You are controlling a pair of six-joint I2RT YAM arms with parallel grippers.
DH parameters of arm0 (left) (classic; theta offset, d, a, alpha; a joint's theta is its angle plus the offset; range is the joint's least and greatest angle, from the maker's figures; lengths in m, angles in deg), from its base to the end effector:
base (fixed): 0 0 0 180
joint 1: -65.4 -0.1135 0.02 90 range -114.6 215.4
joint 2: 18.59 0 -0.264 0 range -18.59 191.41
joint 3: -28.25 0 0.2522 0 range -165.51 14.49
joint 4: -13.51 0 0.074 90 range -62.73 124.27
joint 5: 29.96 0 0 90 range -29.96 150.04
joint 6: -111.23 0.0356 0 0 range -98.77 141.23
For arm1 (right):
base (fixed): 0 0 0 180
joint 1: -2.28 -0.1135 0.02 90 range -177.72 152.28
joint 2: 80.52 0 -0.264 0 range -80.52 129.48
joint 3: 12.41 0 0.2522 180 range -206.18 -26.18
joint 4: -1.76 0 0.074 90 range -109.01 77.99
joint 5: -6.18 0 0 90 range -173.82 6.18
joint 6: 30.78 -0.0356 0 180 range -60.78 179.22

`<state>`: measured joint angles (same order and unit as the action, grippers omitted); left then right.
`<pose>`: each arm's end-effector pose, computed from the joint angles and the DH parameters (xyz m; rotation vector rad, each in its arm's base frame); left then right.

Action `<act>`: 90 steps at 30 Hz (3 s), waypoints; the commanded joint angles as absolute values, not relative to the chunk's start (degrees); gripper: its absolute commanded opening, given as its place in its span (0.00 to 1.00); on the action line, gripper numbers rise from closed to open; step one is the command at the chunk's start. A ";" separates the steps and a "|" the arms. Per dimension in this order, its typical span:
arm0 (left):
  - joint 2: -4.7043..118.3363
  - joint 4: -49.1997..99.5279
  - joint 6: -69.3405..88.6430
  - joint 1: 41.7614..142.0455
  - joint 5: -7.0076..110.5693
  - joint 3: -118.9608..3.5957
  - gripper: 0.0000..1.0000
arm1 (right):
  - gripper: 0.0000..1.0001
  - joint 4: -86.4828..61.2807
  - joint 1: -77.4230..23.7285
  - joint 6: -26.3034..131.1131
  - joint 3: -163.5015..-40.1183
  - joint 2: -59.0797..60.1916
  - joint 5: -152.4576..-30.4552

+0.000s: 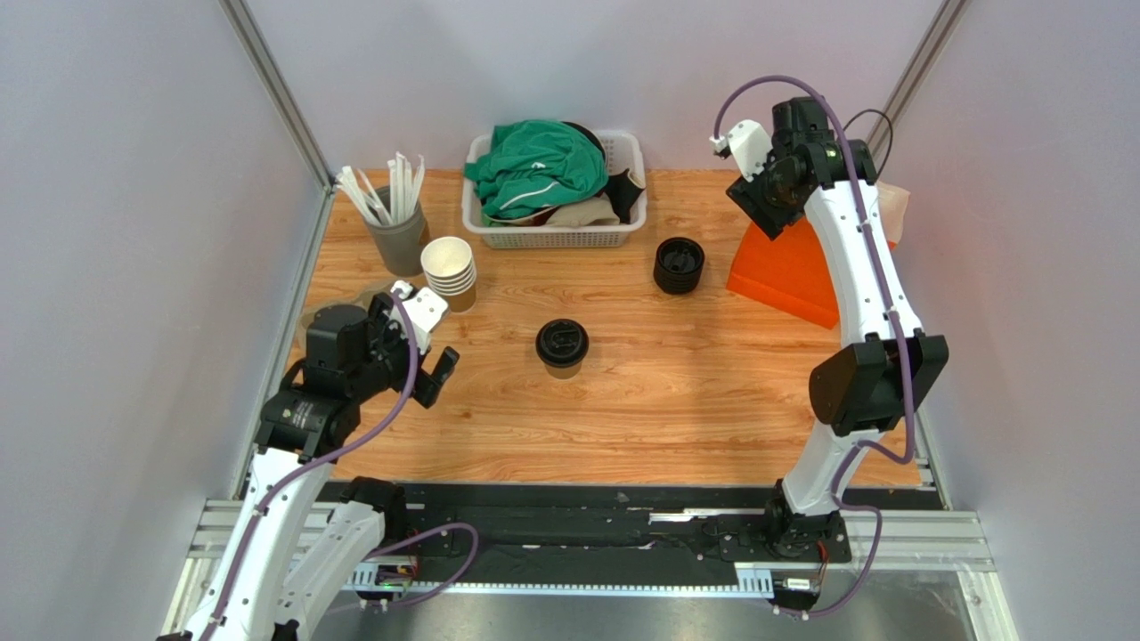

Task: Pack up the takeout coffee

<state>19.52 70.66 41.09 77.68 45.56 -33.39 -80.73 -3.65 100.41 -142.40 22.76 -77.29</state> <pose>0.1289 -0.0372 0.3171 0.7317 2.0141 -0.1953 0.3659 0.0339 0.3934 -0.9897 2.3831 -0.3808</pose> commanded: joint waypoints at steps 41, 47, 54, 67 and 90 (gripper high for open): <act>19.64 68.14 41.01 77.01 45.28 -32.18 0.99 | 0.12 -96.20 -3.34 119.41 -125.49 2.98 -92.78; 19.64 67.88 41.09 77.01 45.37 -32.18 0.99 | 0.31 -95.68 -3.52 118.99 -126.98 0.60 -92.61; 19.73 67.96 41.01 76.92 45.63 -32.10 0.99 | 0.62 -88.92 -5.54 113.81 -132.08 -4.13 -92.61; 19.64 67.96 40.92 76.57 46.07 -32.18 0.99 | 0.81 -79.27 -23.82 105.46 -120.14 -5.48 -99.54; 19.03 67.52 41.09 76.04 46.16 -31.74 0.99 | 0.83 -69.92 -23.56 101.66 -121.36 33.29 -91.20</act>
